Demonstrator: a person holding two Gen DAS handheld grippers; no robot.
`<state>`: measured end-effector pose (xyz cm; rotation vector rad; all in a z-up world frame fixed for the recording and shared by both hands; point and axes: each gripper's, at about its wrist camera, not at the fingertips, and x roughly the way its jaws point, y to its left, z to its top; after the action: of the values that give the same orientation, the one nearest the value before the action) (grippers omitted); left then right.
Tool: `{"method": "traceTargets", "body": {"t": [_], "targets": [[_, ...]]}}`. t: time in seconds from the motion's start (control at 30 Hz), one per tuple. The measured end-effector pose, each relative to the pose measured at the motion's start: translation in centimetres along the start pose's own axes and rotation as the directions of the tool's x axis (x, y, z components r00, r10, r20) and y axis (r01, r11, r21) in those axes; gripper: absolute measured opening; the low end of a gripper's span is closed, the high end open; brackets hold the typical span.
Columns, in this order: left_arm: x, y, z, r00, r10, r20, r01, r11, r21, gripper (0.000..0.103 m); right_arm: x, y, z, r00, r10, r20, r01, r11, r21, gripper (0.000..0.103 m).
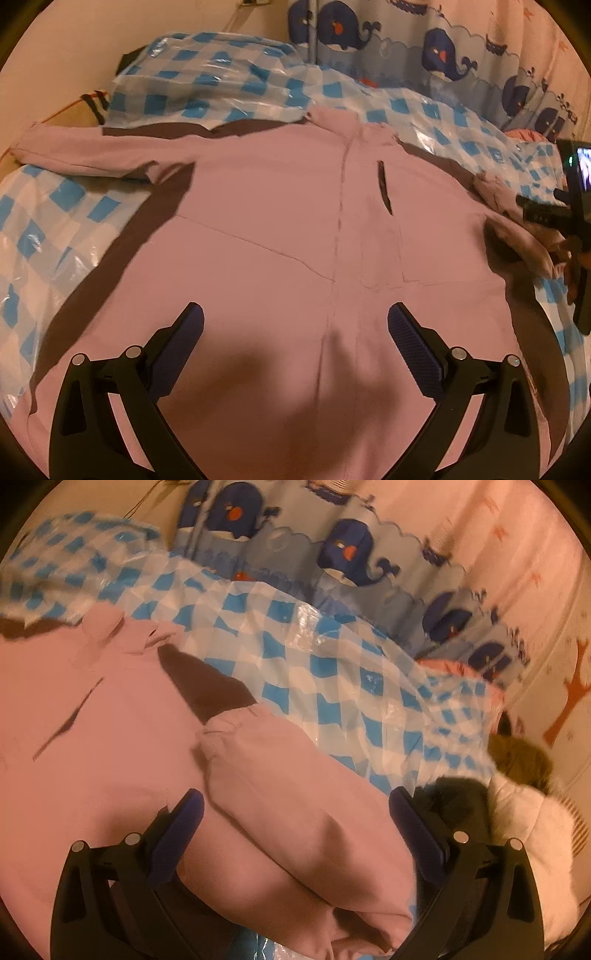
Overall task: Fold large clothes
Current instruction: 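Move the right tool to the jacket sleeve cuff, then grasp the sleeve cuff with the right tool and lift it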
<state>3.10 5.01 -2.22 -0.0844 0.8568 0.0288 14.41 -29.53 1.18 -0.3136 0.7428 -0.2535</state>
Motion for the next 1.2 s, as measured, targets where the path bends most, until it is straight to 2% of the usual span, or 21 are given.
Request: {"method": "traceTargets", "body": {"t": [0.1, 0.3, 0.47, 0.63, 0.73, 0.8, 0.83, 0.87, 0.9, 0.97, 1.07, 1.13, 1.2], "targets": [[0.3, -0.2, -0.1, 0.999, -0.025, -0.020, 0.025, 1.000, -0.003, 0.096, -0.1, -1.7, 0.2, 0.999, 0.043, -0.009, -0.042, 0.998, 0.055, 0.096], [0.4, -0.4, -0.2, 0.997, -0.065, -0.031, 0.064, 0.997, -0.035, 0.096, 1.1, -0.7, 1.0, 0.997, 0.043, -0.057, -0.045, 0.998, -0.034, 0.096], [0.6, -0.6, -0.3, 0.996, -0.085, -0.040, 0.083, 0.996, -0.045, 0.096, 3.3, 0.6, 2.3, 0.998, -0.008, -0.069, 0.003, 0.997, -0.074, 0.096], [0.7, -0.7, -0.3, 0.994, -0.095, -0.046, 0.093, 0.995, -0.047, 0.096, 4.7, 3.6, 2.8, 0.997, -0.013, -0.072, -0.002, 0.977, -0.214, 0.096], [0.8, -0.7, -0.3, 0.993, -0.104, -0.051, 0.101, 0.994, -0.051, 0.096, 6.5, 4.7, 2.2, 0.992, -0.057, -0.110, 0.022, 0.956, -0.294, 0.096], [1.0, -0.8, -0.3, 0.993, -0.102, -0.054, 0.099, 0.994, -0.050, 0.096, 8.1, 4.6, 1.9, 0.985, -0.060, -0.164, 0.008, 0.953, -0.302, 0.096], [1.0, -0.8, -0.3, 0.993, -0.102, -0.055, 0.099, 0.994, -0.051, 0.096, 9.1, 3.9, 1.9, 0.977, -0.013, -0.214, -0.043, 0.965, -0.257, 0.095], [1.0, -0.7, -0.4, 0.993, -0.103, -0.055, 0.100, 0.994, -0.053, 0.096, 9.5, 3.1, 1.9, 0.970, 0.033, -0.242, -0.084, 0.975, -0.205, 0.077], [1.1, -0.7, -0.3, 0.993, -0.103, -0.058, 0.099, 0.994, -0.056, 0.096, 9.8, 1.8, 2.0, 0.958, 0.104, -0.267, -0.138, 0.984, -0.113, 0.045], [1.3, -0.6, -0.3, 0.992, -0.106, -0.065, 0.102, 0.993, -0.062, 0.096, 9.4, -0.5, 1.9, 0.957, 0.150, -0.247, -0.153, 0.988, 0.010, 0.026], [1.3, -0.5, -0.4, 0.991, -0.113, -0.065, 0.108, 0.992, -0.070, 0.096, 7.4, -5.3, 1.2, 0.951, 0.271, -0.153, -0.235, 0.947, 0.218, 0.021], [1.3, -0.4, -0.4, 0.991, -0.118, -0.062, 0.113, 0.991, -0.073, 0.096, 5.1, -9.9, 0.1, 0.933, 0.359, -0.024, -0.320, 0.859, 0.400, 0.021], [1.2, -0.4, -0.4, 0.991, -0.121, -0.055, 0.117, 0.990, -0.073, 0.096, 2.9, -14.4, -1.6, 0.906, 0.403, 0.126, -0.403, 0.736, 0.543, 0.021]]}}
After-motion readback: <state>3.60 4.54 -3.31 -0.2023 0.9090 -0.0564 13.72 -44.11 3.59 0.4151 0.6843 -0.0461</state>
